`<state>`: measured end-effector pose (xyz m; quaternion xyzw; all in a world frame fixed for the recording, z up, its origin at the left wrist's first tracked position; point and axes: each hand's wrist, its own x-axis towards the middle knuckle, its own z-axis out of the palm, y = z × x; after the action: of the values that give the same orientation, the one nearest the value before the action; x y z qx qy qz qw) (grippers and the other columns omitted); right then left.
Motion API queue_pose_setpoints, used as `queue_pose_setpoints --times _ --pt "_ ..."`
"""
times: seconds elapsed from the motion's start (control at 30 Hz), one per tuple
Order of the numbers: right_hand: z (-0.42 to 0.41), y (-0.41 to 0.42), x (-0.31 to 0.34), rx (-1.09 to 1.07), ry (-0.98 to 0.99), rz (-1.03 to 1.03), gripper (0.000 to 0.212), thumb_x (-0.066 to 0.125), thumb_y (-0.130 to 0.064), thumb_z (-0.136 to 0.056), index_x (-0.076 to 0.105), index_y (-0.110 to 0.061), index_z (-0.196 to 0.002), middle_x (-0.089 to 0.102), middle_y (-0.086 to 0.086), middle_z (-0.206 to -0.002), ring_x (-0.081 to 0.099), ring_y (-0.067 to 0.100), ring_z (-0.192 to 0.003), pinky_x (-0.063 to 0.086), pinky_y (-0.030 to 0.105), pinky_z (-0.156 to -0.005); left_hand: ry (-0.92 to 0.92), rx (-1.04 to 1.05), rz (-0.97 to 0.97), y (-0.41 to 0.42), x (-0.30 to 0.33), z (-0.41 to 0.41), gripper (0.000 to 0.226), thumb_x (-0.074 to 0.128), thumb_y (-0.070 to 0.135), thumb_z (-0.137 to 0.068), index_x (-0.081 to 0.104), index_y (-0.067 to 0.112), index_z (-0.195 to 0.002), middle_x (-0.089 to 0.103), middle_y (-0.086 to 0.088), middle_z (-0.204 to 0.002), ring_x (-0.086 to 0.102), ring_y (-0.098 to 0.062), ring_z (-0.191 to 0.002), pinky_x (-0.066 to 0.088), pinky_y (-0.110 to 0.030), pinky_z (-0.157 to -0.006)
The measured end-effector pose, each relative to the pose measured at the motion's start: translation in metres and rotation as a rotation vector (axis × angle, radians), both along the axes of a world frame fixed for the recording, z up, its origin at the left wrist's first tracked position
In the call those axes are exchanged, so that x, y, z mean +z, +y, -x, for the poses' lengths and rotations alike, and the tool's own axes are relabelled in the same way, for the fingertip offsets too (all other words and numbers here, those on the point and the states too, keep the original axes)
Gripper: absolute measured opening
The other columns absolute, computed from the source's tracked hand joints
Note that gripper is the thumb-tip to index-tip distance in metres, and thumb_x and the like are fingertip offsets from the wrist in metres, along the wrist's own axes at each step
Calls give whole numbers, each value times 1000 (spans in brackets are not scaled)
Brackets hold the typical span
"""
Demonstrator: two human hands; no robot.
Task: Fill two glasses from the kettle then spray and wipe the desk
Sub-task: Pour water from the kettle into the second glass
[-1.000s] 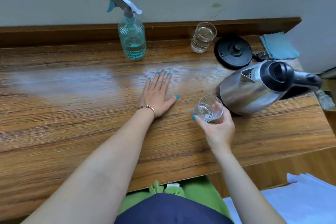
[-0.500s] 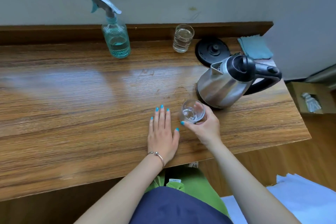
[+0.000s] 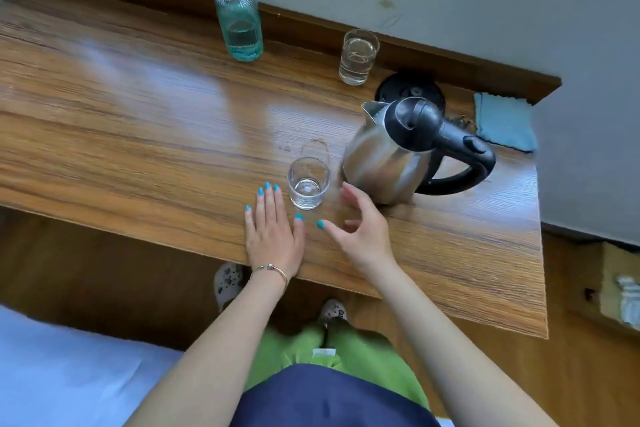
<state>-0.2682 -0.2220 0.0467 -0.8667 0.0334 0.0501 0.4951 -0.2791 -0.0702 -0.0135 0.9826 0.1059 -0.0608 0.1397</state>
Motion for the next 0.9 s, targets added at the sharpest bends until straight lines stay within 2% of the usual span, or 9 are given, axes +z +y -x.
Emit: queue_pose_setpoints --times 0.1,0.27,0.37,0.43,0.53,0.63,0.77,0.9 --pt "16 -40 34 80 -222 59 62 83 -20 -74 58 -18 -131 64 -11 -119 60 1 -111 49 9 -84 4 11 -30 1 -1 1 67 33 40 -101 8 10 -156 8 -8 -164 3 -22 -152 1 -43 -121" --pt "2 -97 88 89 -594 166 44 79 -16 -78 64 -8 -119 63 -7 -105 64 18 -96 54 27 -75 28 160 25 -22 4 -7 66 33 37 -100 11 9 -156 9 -6 -165 1 -21 -152 -1 -47 -121" --pt "-20 -119 104 17 -721 258 38 76 -20 -80 66 -8 -114 62 -6 -104 60 19 -94 52 27 -75 18 202 -3 -33 3 -9 66 33 35 -99 15 6 -155 12 -10 -164 4 -25 -152 3 -50 -121" --pt "-34 -129 106 -47 -725 312 38 76 -22 -78 68 -7 -113 66 1 -106 57 19 -99 47 23 -84 0 192 -38 -32 1 -8 65 34 36 -99 19 5 -154 17 -12 -163 9 -26 -151 7 -51 -120" --pt "-51 -138 103 -50 -620 305 44 79 -20 -76 66 -8 -117 63 6 -112 55 20 -107 43 21 -94 -19 195 -49 -32 -2 -7 65 40 34 -98 23 4 -153 21 -13 -161 14 -28 -150 10 -53 -119" --pt "-59 -141 94 -13 -525 219 47 83 -14 -75 65 -7 -117 57 5 -111 57 18 -103 51 23 -89 -36 191 -55 -33 -3 -7 65 44 33 -97 26 2 -152 24 -14 -160 16 -28 -150 13 -54 -119" --pt "-65 -144 83 -54 -431 123 50 85 -18 -72 66 -11 -118 57 7 -109 59 16 -99 53 26 -87 -46 195 -65 -33 -3 -7 65 44 33 -97 26 2 -151 23 -15 -160 17 -29 -149 14 -54 -119" --pt "-72 -143 76 -76 -312 -30 48 87 -22 -69 68 -20 -112 68 -10 -101 65 5 -94 55 21 -84 -62 194 -93 -33 -2 -7 68 25 39 -95 24 2 -152 23 -15 -160 17 -29 -149 13 -53 -119"
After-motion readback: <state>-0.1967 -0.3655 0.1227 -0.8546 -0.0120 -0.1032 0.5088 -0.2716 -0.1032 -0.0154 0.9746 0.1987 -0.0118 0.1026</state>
